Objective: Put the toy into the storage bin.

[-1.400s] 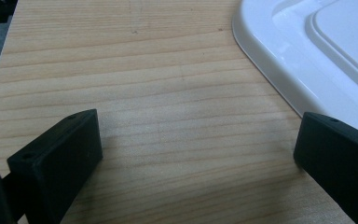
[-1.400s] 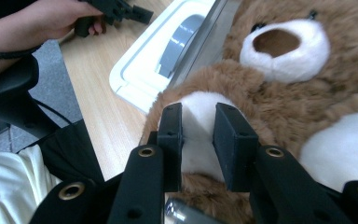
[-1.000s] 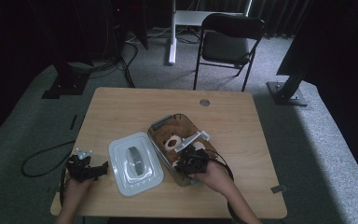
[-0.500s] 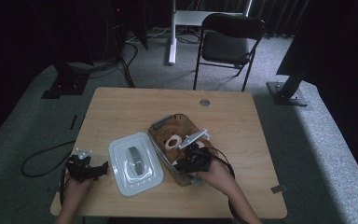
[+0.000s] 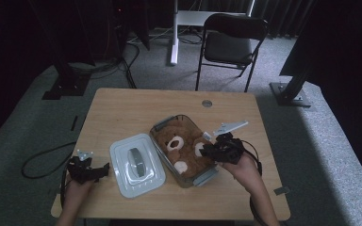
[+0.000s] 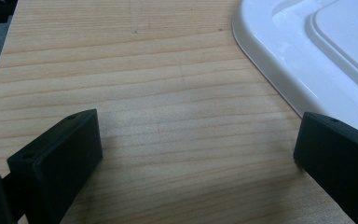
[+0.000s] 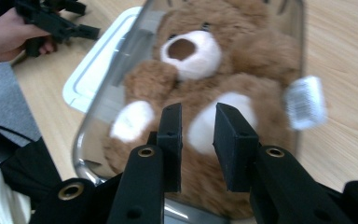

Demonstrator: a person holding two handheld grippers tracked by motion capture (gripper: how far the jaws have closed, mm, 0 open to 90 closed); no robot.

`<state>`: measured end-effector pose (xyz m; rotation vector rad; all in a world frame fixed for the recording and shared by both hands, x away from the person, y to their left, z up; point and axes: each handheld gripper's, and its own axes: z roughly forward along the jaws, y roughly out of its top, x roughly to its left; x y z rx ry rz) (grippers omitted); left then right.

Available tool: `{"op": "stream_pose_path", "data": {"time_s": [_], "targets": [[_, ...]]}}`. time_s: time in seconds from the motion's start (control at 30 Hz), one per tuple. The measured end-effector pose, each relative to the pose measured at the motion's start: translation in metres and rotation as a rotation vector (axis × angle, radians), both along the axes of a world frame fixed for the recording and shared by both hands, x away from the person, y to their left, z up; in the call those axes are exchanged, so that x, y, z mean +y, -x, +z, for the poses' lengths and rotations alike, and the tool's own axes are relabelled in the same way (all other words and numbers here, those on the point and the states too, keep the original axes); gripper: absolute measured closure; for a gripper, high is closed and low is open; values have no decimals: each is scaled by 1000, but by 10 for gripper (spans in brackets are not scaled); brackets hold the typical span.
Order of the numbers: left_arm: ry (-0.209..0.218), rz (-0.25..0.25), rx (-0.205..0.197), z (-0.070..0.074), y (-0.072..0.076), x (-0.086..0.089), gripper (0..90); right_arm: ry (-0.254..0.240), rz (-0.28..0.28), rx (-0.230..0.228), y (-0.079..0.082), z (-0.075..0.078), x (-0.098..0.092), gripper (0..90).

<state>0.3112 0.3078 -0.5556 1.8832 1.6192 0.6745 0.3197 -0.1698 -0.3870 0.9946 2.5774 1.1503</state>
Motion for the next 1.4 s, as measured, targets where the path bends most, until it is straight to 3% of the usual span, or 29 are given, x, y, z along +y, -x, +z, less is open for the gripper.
{"op": "stream_pose_path", "data": {"time_s": [0.1,0.2,0.53,0.57,0.73,0.77,0.87,1.03,1.17,1.33,1.4], "targets": [[0,0,0,0,0,0,16,12,-29,3,-3,-2,-7,728],[-1,-1,1,0,0,0,16,61,-64,16,-12,-11,-8,728],[-1,-1,-2,0,0,0,16,101,-72,33,-26,-25,3,749],[0,0,-2,0,0,0,16,138,-82,42,-31,-30,9,768],[0,0,-2,0,0,0,16,203,-91,58,-37,-37,20,810],[0,0,-3,0,0,0,16,238,-88,78,-41,-43,26,829],[0,0,-3,0,0,0,16,307,-81,84,-45,-53,34,845],[0,0,-4,0,0,0,16,318,-88,70,-44,-53,36,849],[0,1,-3,0,0,0,16,273,-107,69,-43,-54,30,847],[0,0,-2,0,0,0,16,266,-120,54,-40,-53,29,832],[0,0,-2,0,0,0,16,194,-117,71,-40,-49,24,799]]}}
